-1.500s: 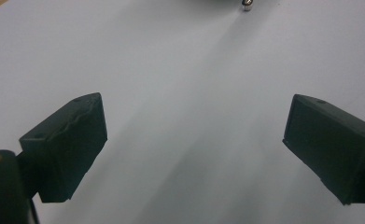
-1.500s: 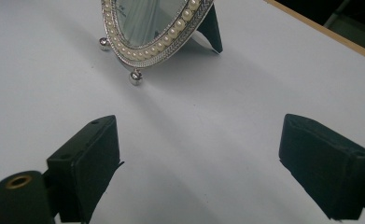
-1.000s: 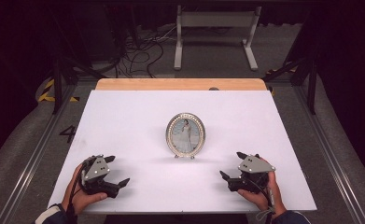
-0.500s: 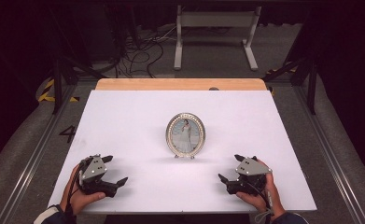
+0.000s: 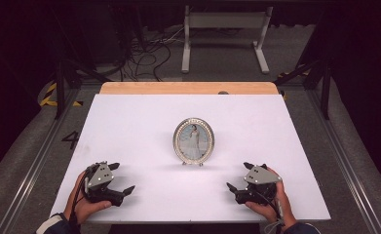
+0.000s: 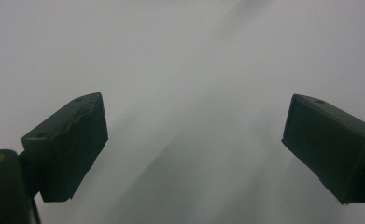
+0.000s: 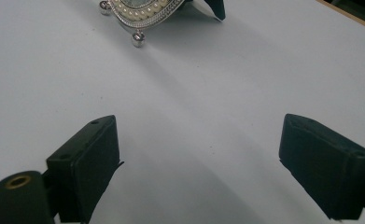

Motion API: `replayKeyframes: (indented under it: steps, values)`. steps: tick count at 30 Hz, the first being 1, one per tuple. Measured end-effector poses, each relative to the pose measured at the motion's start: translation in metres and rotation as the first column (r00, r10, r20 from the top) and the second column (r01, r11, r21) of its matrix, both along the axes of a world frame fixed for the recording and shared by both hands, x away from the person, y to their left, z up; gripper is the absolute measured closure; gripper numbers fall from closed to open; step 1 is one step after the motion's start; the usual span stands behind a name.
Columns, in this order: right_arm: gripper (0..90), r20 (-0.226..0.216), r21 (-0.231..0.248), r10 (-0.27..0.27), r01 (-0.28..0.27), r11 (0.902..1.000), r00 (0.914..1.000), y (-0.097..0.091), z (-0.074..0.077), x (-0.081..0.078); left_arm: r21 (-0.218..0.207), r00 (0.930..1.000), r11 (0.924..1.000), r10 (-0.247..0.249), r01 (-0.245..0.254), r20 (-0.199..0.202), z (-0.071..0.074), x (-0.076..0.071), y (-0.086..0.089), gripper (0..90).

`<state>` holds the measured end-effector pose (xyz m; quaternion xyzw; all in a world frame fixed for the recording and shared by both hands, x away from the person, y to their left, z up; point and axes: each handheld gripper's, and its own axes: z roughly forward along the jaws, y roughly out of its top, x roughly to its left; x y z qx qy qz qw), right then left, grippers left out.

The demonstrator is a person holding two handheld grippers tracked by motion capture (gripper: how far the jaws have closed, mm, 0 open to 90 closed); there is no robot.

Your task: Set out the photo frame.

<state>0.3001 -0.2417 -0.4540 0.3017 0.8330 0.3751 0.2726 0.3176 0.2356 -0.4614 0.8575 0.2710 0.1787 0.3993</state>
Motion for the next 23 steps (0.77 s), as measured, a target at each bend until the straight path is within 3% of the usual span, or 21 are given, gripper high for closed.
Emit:
replayKeyframes:
  steps: [23]
  values:
    - [12.4,0.001,-0.007,-0.023,0.023,0.9997,0.9997,-0.0034,-0.0012,-0.0016,0.012,0.9999,0.9999,-0.001,0.001,-0.011,-0.0018,0.0063,-0.0046,7.0]
